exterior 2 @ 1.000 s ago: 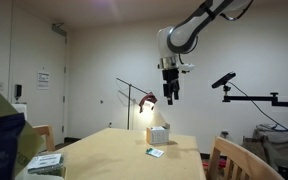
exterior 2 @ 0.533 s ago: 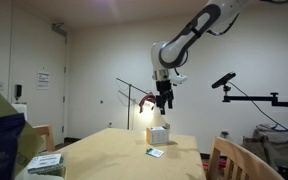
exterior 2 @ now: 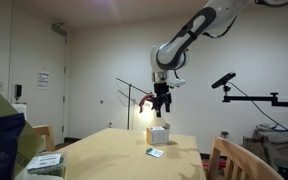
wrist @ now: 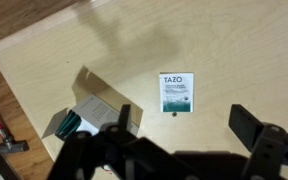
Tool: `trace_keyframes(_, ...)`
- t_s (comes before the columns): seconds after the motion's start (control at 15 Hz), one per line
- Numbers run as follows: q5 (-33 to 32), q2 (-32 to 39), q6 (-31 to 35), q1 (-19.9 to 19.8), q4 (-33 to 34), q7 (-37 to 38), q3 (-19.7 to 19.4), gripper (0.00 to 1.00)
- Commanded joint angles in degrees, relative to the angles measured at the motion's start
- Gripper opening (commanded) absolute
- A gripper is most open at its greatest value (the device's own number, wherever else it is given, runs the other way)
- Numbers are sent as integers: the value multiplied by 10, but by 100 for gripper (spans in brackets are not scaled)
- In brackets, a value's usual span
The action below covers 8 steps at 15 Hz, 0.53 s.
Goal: Move the leaflet to the left
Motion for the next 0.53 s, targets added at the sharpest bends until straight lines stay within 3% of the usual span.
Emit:
trace_keyframes(0.0,28,68,11,-6,55,-16,2,100)
trace_keyframes(0.27,34,144,-19,-10,126,-18,-1,99)
trace_keyframes(0.33,37,162,-30,-13,145,-19,0,74)
trace_keyframes(0.47,37,191,-44,-14,177,-16,-2,70)
